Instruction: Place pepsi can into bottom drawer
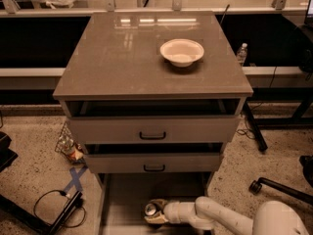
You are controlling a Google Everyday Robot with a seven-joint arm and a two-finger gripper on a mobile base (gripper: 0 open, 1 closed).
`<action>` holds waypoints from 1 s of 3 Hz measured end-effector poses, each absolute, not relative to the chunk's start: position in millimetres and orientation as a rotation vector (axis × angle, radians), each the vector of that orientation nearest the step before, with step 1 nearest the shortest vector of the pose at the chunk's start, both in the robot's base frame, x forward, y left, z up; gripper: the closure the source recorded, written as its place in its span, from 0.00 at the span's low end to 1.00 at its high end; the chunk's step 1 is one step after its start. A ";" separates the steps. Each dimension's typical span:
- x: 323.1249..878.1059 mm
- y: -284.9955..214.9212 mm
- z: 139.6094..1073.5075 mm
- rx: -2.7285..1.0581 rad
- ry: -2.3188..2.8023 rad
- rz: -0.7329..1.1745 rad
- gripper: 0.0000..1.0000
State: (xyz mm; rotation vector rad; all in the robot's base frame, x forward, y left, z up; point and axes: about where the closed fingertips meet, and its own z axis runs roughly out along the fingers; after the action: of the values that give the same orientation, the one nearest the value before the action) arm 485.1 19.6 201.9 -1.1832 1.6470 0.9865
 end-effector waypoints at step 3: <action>482.1 26.4 200.7 -1.186 1.645 0.999 0.31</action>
Offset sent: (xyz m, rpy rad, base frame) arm -0.0007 0.0015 -0.0010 -0.0014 0.0023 0.0019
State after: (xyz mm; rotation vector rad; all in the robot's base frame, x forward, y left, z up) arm 482.1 26.4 200.7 -1.1864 1.6448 0.9989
